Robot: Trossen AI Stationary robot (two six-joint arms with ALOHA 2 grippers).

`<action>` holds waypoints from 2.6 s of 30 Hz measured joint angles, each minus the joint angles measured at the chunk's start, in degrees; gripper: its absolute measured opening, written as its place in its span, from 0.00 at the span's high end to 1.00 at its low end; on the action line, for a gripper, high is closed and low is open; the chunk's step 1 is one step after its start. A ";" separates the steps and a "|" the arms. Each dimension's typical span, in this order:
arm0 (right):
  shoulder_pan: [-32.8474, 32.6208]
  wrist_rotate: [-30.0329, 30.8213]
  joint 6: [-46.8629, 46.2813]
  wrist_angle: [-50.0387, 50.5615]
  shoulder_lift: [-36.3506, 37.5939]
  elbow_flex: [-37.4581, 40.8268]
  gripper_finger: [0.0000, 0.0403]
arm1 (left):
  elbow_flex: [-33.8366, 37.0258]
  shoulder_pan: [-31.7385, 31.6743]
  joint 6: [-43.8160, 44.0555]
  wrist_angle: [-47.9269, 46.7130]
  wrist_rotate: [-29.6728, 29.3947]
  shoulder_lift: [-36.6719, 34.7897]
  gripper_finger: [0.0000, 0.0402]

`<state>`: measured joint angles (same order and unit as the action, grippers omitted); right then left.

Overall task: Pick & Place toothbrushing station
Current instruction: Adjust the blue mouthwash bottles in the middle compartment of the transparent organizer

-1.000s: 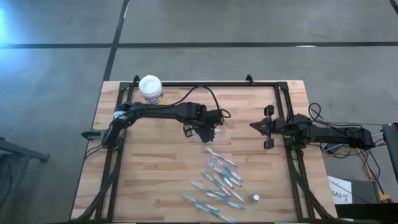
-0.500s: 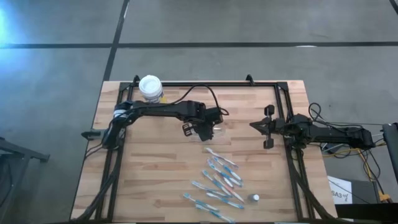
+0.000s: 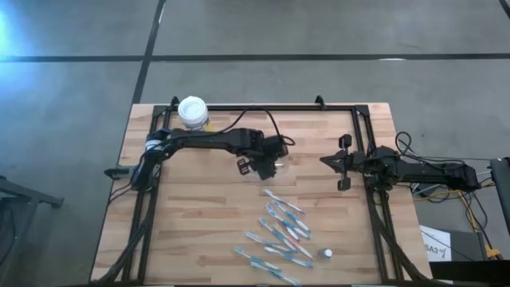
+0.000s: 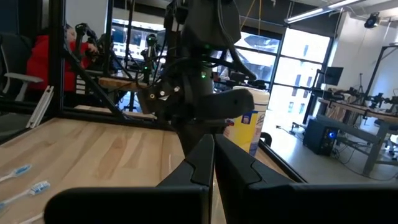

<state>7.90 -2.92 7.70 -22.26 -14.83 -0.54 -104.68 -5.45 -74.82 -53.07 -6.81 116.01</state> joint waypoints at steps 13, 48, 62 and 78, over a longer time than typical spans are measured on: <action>0.02 0.11 0.00 0.66 0.09 0.01 0.98 | -0.11 0.94 15.85 -0.38 -0.13 -9.84 0.64; 0.02 4.39 -16.37 4.91 -11.40 -6.56 0.98 | 92.81 24.92 87.49 58.08 -13.23 -93.62 1.00; -0.02 2.29 -11.78 28.60 -42.00 -33.80 0.98 | 94.84 24.92 91.35 53.22 -18.43 -94.51 0.96; 3.84 -10.12 4.73 39.54 -71.00 -60.34 0.97 | 95.62 24.94 92.25 53.06 -18.16 -94.45 0.97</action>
<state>11.74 -13.04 12.43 17.28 -85.83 -60.89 -9.06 19.49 17.44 -0.01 -24.97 21.55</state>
